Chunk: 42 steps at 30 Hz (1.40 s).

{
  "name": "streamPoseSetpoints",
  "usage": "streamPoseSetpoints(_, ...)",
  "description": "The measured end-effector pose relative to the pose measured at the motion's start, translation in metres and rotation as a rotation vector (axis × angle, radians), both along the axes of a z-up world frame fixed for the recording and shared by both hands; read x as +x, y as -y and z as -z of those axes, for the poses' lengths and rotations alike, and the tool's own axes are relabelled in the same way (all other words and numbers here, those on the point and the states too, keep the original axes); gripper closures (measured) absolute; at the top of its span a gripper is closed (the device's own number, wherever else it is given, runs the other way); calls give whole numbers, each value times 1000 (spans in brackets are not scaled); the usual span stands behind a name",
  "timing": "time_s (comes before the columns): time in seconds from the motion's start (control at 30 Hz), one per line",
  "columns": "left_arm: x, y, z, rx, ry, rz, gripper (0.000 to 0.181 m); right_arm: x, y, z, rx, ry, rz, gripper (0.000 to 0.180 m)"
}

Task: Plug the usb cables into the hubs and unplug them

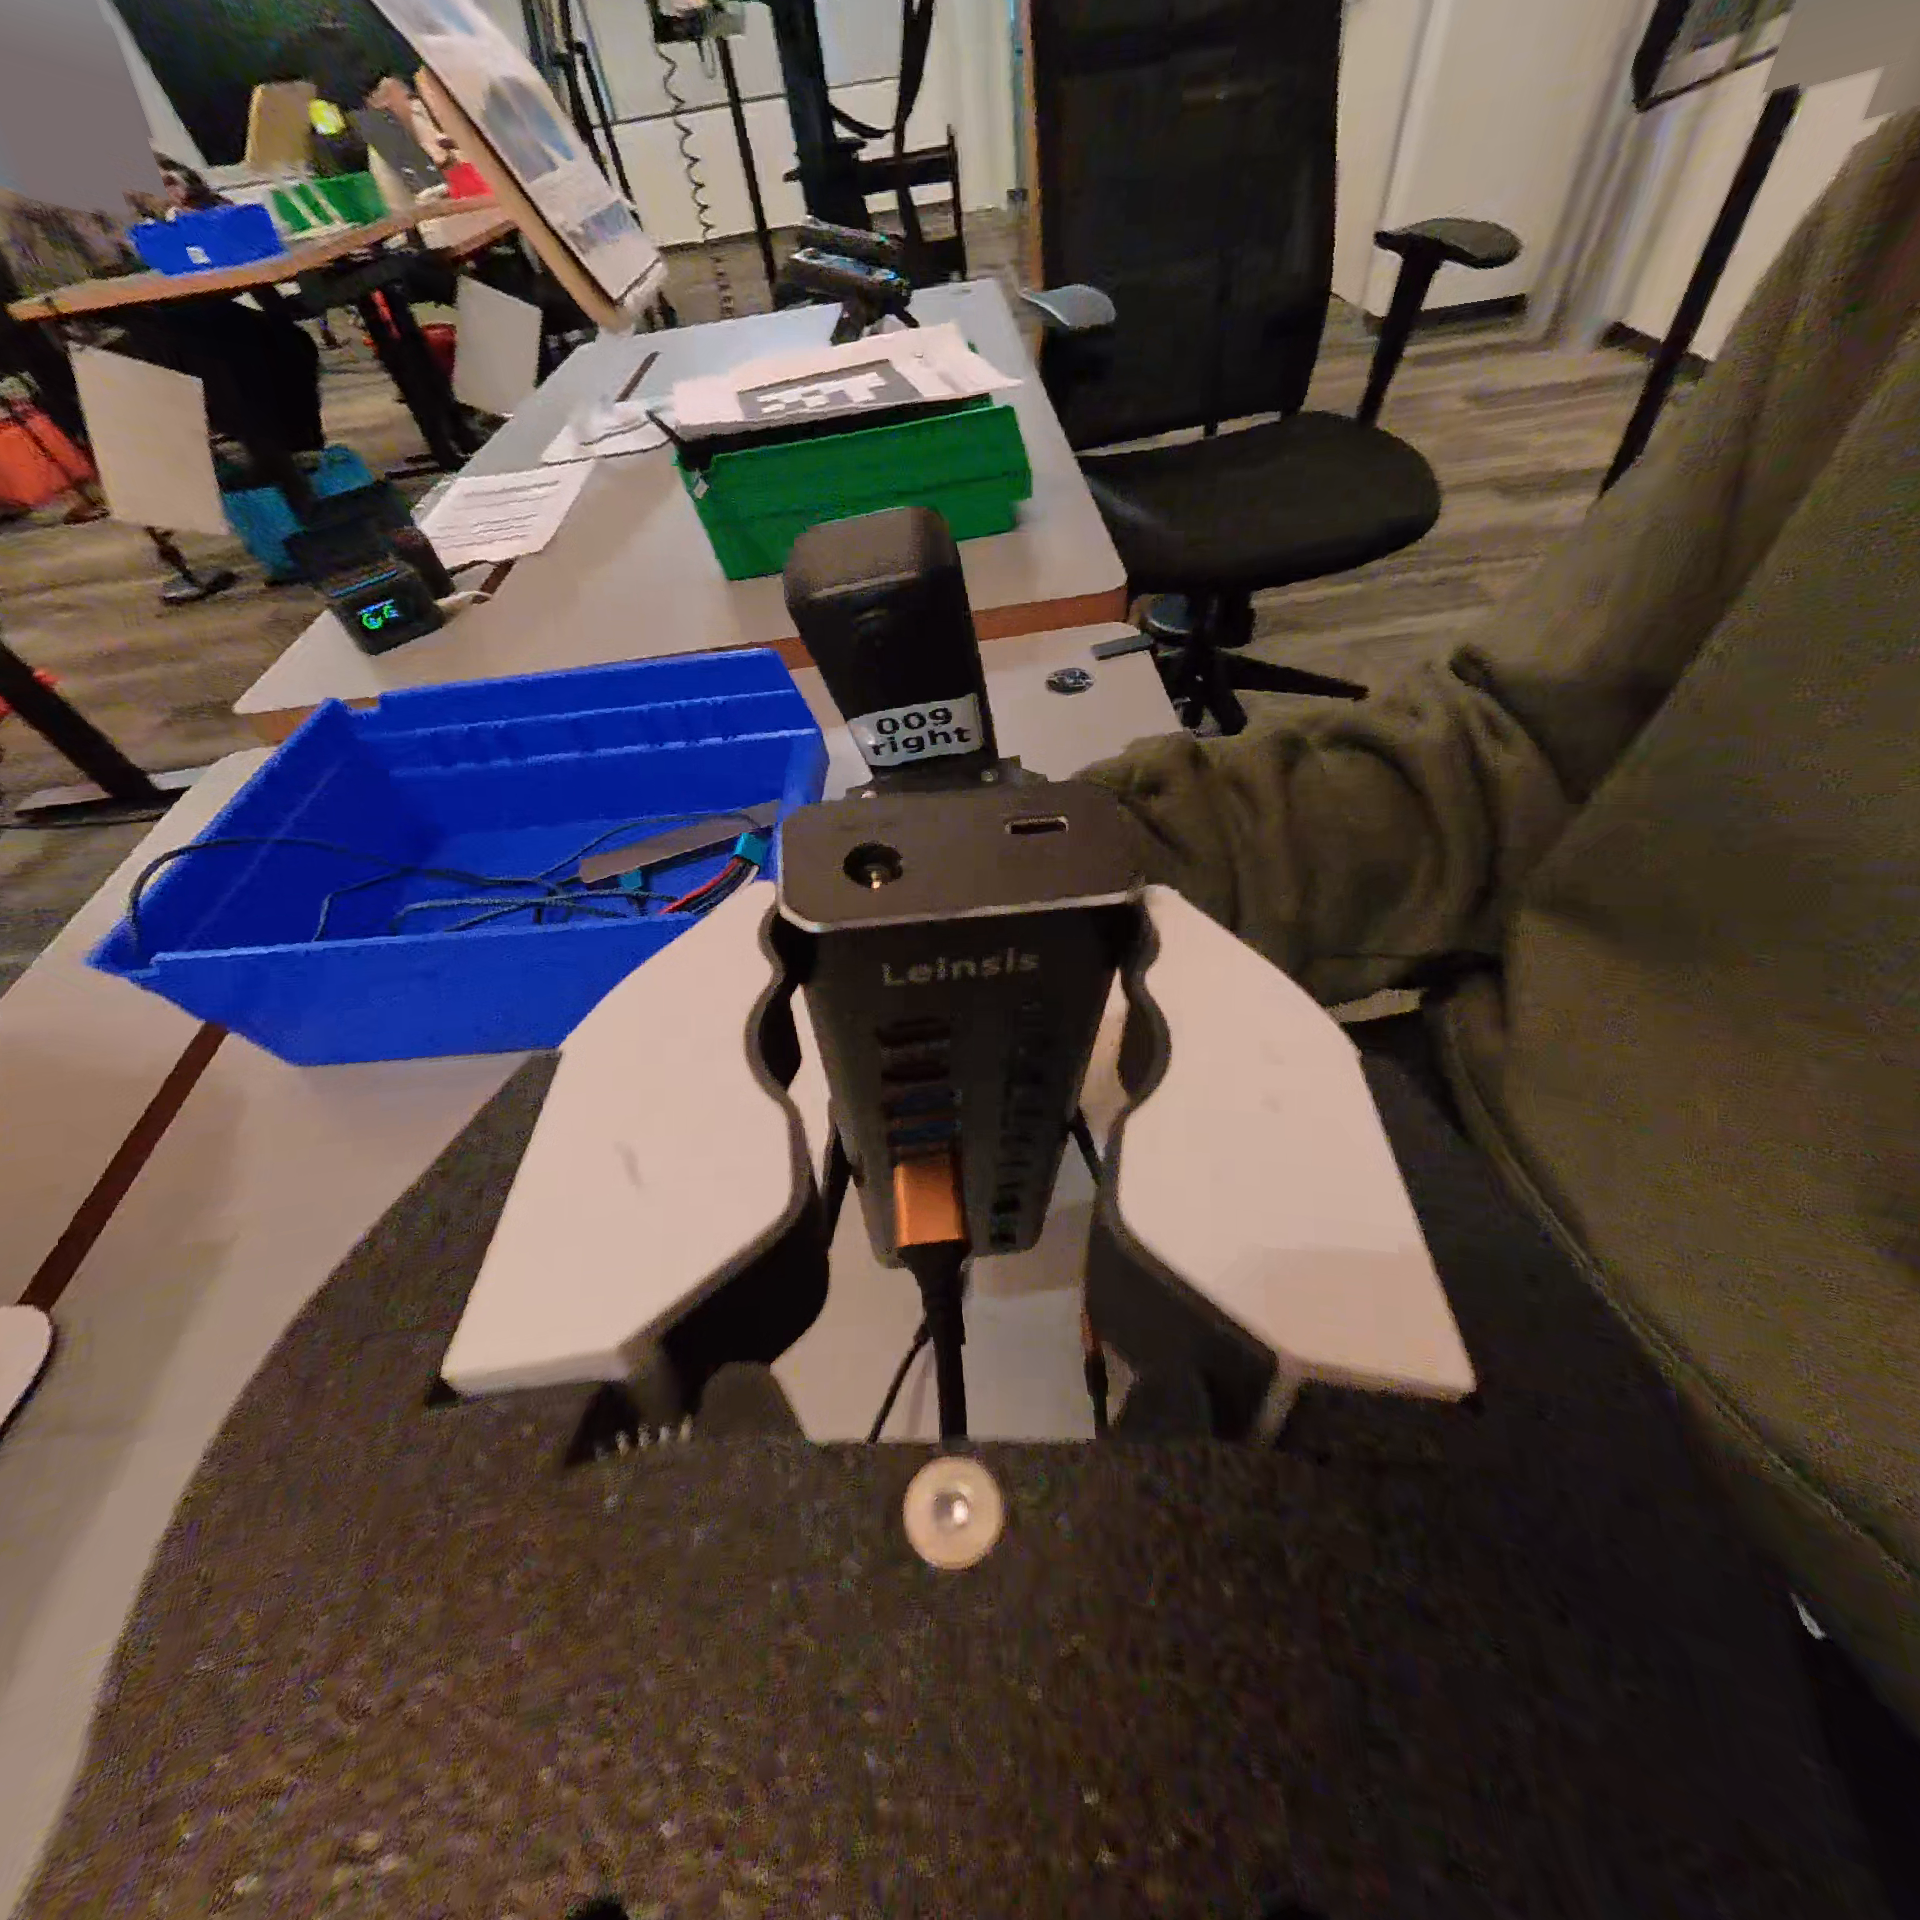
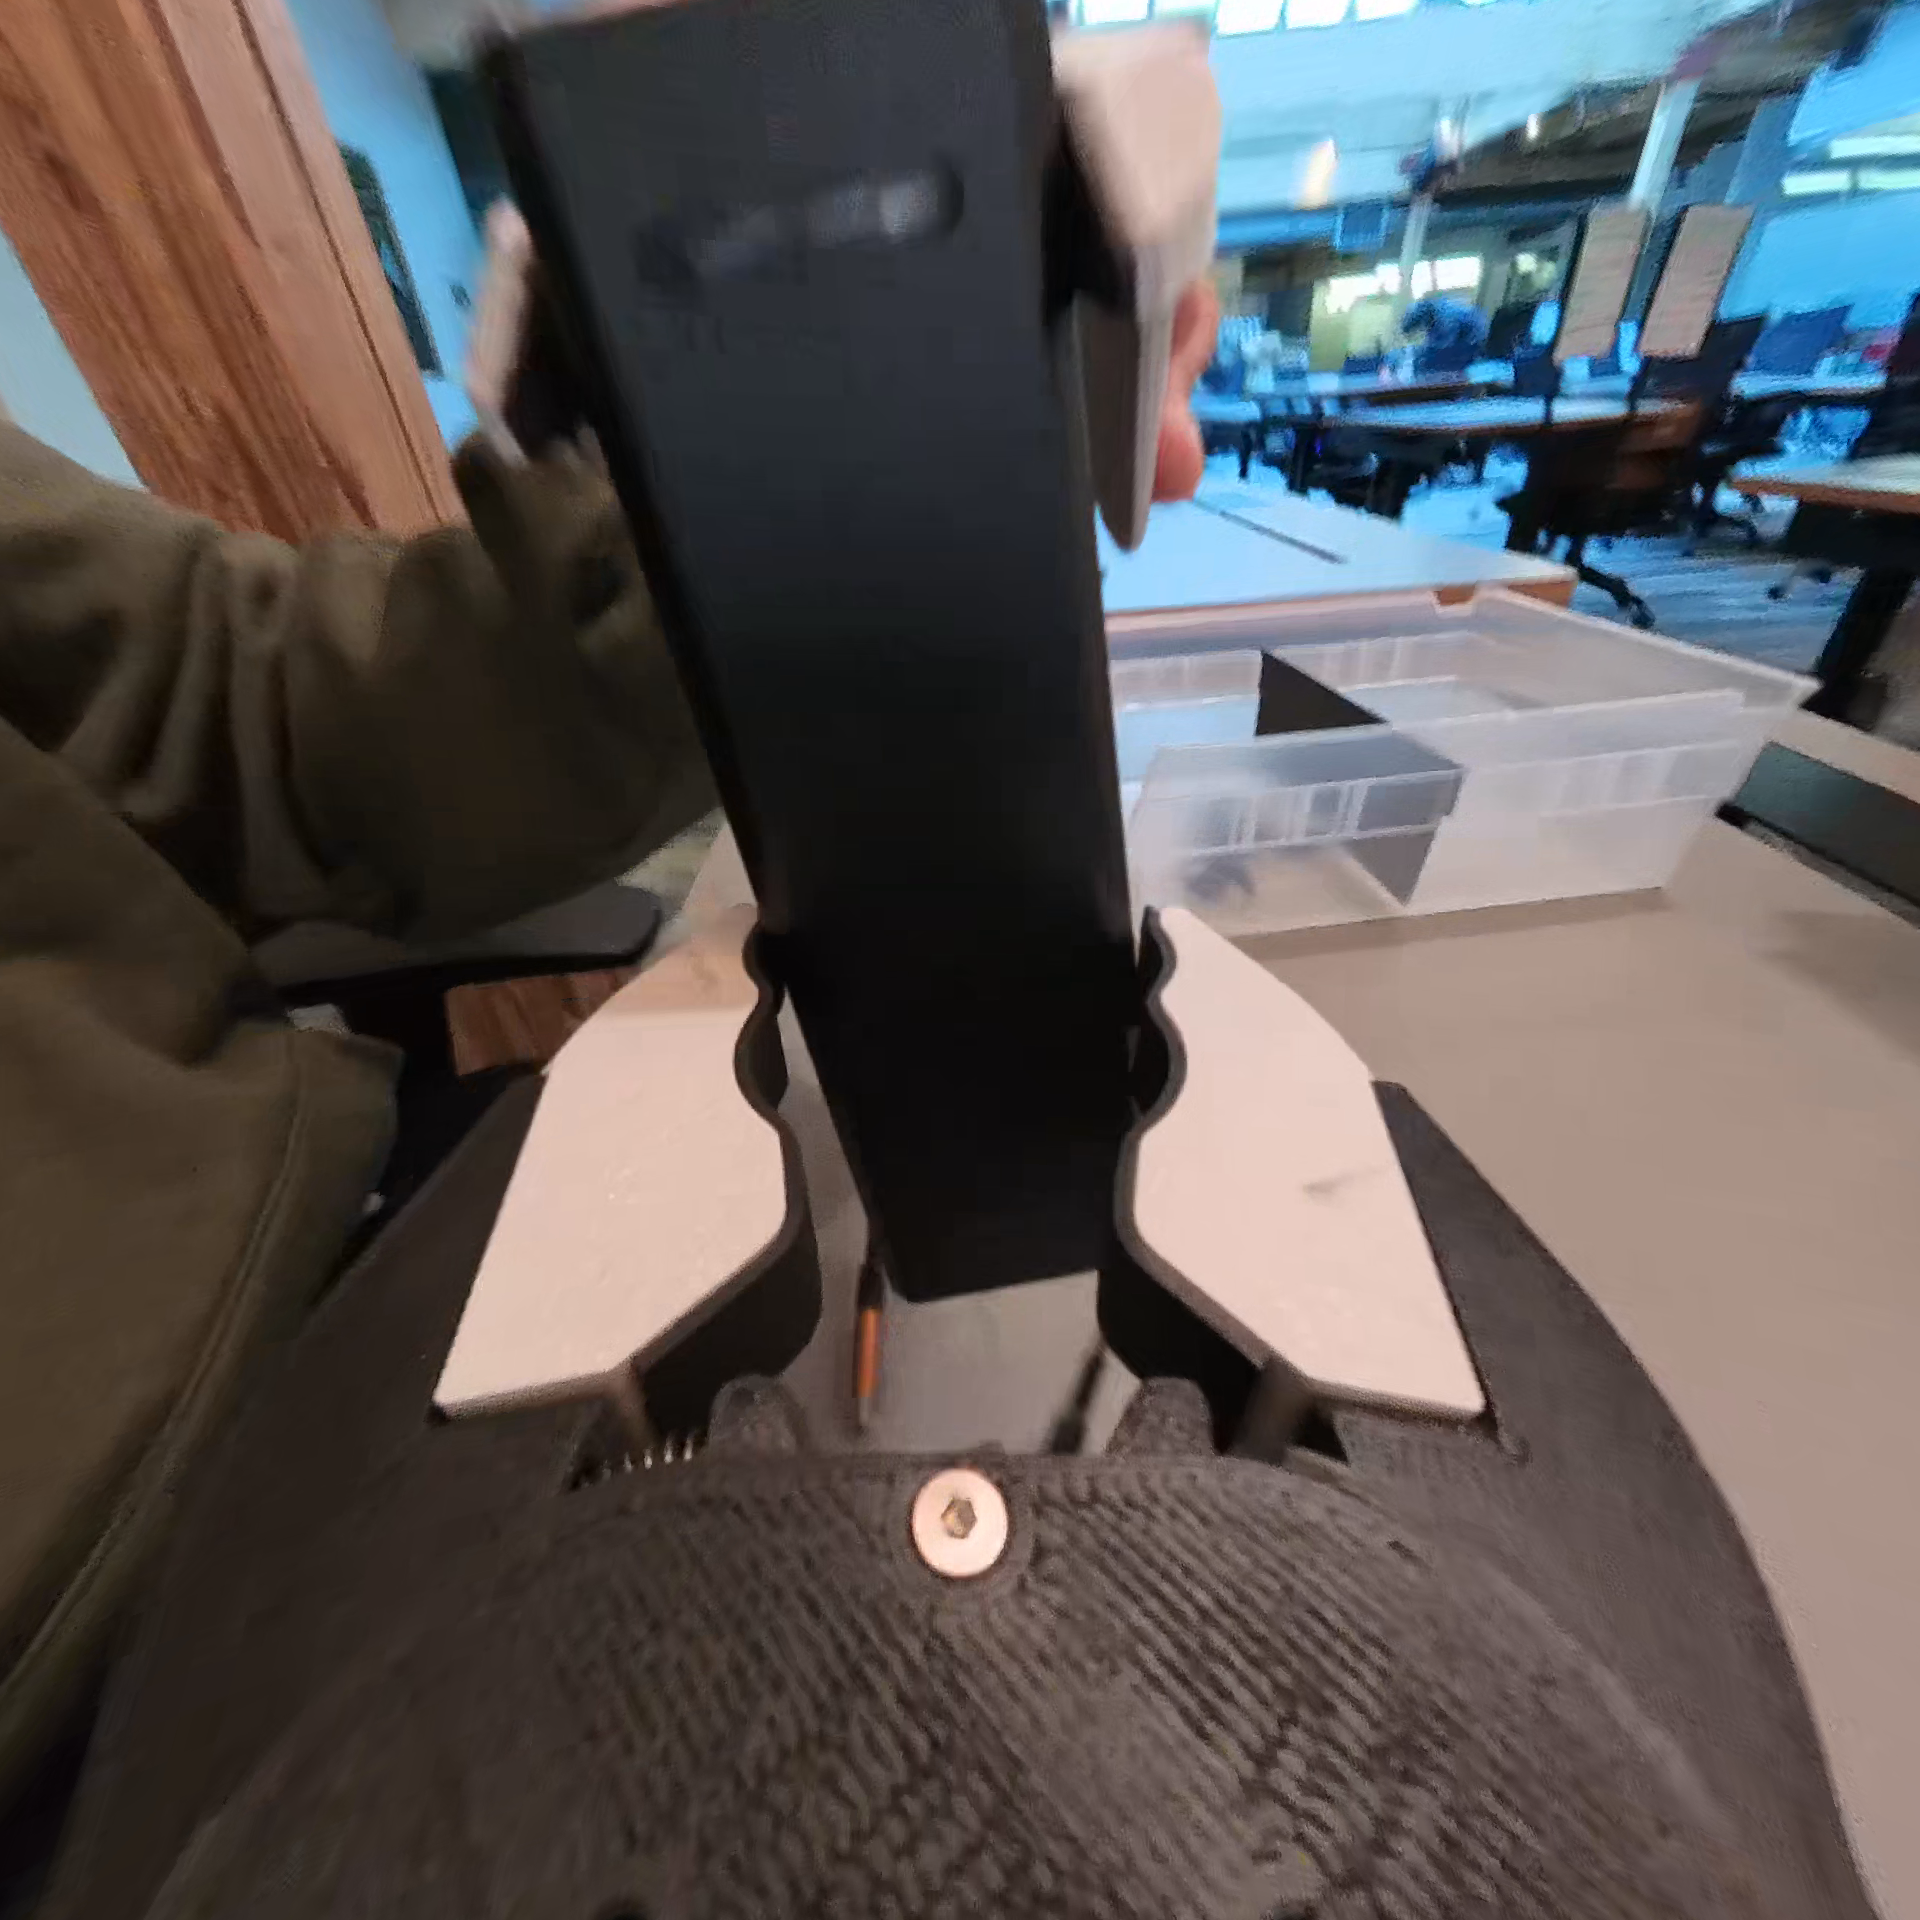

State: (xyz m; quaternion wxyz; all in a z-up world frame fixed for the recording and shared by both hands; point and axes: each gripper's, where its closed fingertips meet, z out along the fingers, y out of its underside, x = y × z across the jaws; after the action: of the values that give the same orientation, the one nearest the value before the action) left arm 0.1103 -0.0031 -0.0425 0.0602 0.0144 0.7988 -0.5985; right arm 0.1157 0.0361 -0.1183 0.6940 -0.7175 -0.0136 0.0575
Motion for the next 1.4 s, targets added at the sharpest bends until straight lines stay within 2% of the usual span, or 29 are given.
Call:
streamPoseSetpoints(0.07, 0, -2, 0, 40, -2, 24, 122, 0, -5, 12, -69, 39, 15, 117)
streamPoseSetpoints(0.13, 2, -4, 3, 90, -15, 26, 122, 2, -7, 14, -62, 27, 18, 117)
streamPoseSetpoints(0.27, 18, -1, 5, 141, -17, -81, 122, 15, -5, 18, -55, 1, 80, 107)
streamPoseSetpoints(0.4, 17, 2, 8, 193, -34, -76, 122, 14, -7, 24, -102, 57, 89, 116)
streamPoseSetpoints(0.5, 14, 1, 8, 201, -30, -27, 122, 12, -10, 26, -105, 90, 91, 117)
streamPoseSetpoints(0.6, 10, -8, 10, 207, -54, 32, 122, 4, -9, 24, -58, 24, 17, 118)
streamPoseSetpoints(0.77, 13, -24, 7, 235, -45, -8, 122, 12, -5, 19, -19, 48, 53, 118)
streamPoseSetpoints(0.87, 12, -25, -1, 214, -30, -24, 122, 17, -6, 29, -70, 74, 89, 112)
streamPoseSetpoints(0.97, 13, -24, -5, 205, -41, -38, 122, 16, -11, 26, -56, 106, 102, 123)
streamPoseSetpoints(1.07, 12, -22, -3, 191, -37, -27, 122, 14, -16, 26, -63, 117, 108, 123)
streamPoseSetpoints(1.2, 3, -21, 0, 186, -19, 9, 122, 8, -21, 16, 2, 42, 84, 113)
streamPoseSetpoints(1.23, 2, -21, 1, 187, -16, 15, 122, 5, -22, 18, -6, 53, 69, 118)
streamPoseSetpoints(1.4, -4, -20, 8, 211, -27, 51, 122, -1, -26, 26, -83, 100, 51, 119)
